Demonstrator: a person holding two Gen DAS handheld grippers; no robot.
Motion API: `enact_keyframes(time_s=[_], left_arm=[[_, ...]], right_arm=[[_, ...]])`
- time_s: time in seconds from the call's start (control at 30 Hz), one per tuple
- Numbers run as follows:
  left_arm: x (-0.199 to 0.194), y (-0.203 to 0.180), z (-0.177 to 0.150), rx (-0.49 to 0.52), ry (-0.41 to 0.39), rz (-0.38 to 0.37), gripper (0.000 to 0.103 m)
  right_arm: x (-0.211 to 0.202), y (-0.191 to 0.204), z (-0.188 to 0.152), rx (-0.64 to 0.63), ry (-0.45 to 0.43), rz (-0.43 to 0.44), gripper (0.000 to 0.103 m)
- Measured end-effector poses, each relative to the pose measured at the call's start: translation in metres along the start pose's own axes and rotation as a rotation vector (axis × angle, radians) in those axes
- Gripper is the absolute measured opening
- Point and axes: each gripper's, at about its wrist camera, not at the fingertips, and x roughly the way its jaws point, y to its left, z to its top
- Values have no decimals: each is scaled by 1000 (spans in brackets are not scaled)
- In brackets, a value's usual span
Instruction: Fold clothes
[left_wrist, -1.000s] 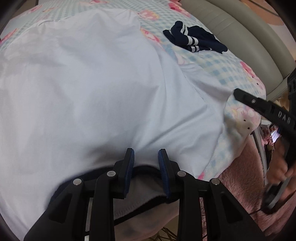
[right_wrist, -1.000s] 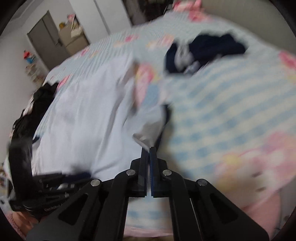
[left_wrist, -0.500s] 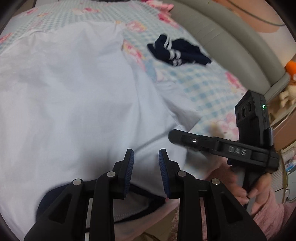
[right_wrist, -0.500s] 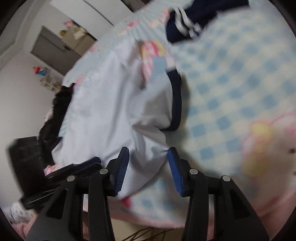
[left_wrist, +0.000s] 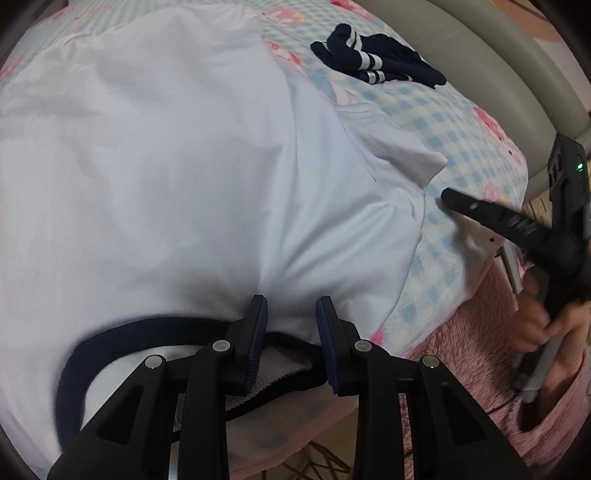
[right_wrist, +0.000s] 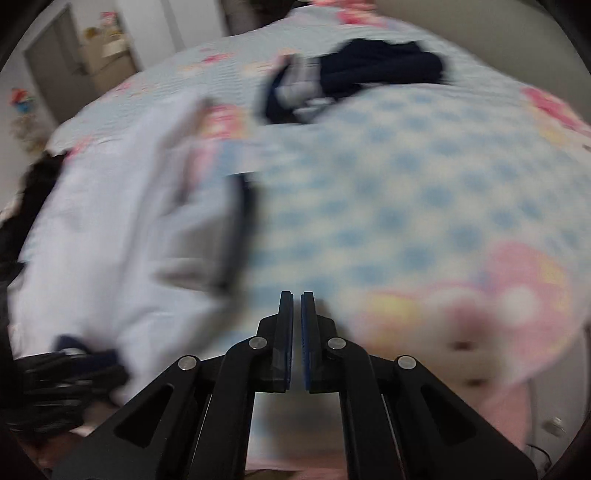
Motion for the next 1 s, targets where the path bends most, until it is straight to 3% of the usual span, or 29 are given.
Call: enact_keyframes(time_s=[0.07,0.13,0.3,0.37,0.43,0.5,0.53,0.57,0.6,0.67,0.8,1.0], left_arm=[[0,-2,2,17,2,7,30],[-2,-2,4,17,1,-2,31],[-18,-3,12,9,-55,-43,31],[-20,-7,16,40,-59,-21,31],[-18,-7,16,51,-52,-16,31],[-10,-5,14,37,-26,-22,31],[-8,-6,13,44,-24,-18,31],[-6,-7,12,51,-23,-15,31],[-4,-9,11,58,-22,-11,31],[-2,-10,12,68,-18,-12,31],[-2,-11,18,78,-11,-29,31],[18,-17,16,102,72,2,41]], right_arm=[[-4,-20,4,114,28,189,6],[2,-21,11,145,52,313,14],[39,-1,22,130,121,352,20],[47,5,25,131,149,388,20],[49,14,26,109,147,426,31],[53,25,27,91,141,453,57],[59,29,27,93,141,458,60],[60,32,27,83,139,451,57],[60,35,27,68,136,439,34],[59,40,26,37,130,416,4],[30,45,30,-35,70,360,1],[-26,27,49,-218,-90,53,1]])
